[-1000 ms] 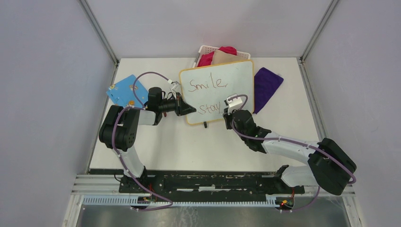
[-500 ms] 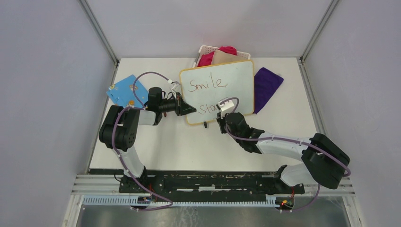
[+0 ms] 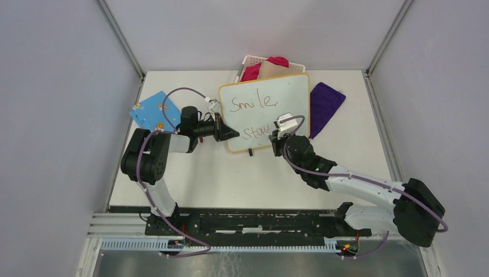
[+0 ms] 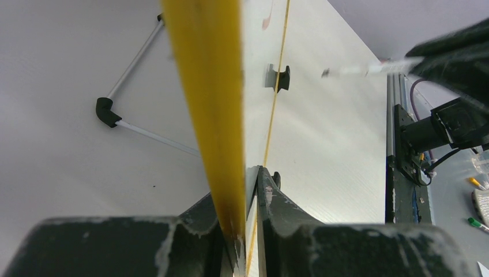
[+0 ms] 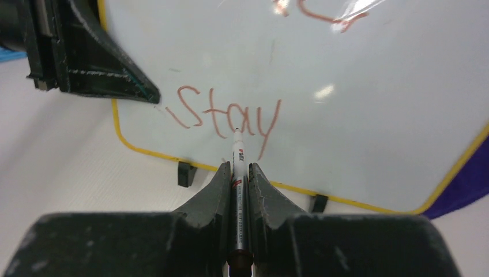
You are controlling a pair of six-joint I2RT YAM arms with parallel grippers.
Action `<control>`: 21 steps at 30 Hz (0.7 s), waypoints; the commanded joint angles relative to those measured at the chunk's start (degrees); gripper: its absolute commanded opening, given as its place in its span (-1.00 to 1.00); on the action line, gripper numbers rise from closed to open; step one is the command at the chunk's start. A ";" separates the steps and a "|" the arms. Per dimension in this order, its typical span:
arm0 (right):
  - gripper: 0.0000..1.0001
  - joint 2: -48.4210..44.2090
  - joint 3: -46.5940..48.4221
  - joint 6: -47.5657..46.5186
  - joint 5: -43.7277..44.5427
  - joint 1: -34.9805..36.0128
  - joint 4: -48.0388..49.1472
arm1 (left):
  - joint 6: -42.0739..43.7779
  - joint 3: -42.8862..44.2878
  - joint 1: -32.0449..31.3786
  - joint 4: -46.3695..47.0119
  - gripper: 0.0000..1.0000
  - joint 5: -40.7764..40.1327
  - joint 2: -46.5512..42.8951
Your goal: Write a sentence on the whiteboard
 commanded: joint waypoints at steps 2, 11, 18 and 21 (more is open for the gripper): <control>-1.00 -9.86 -4.46 -2.33 5.40 -5.43 1.64 | 5.51 -0.94 -2.27 -9.98 -0.96 -7.68 2.76; -1.00 -11.39 -8.13 3.39 -1.08 -12.46 7.09 | 5.49 -0.94 -2.27 -10.00 -0.96 -7.89 2.72; -1.00 -10.82 -10.24 4.03 -0.99 -12.46 14.00 | 5.49 -0.78 -2.28 -9.98 -0.96 -8.48 2.91; -1.00 -10.32 -8.94 2.53 -0.01 -11.89 13.74 | 5.49 -0.79 -2.27 -9.98 -0.96 -8.68 2.87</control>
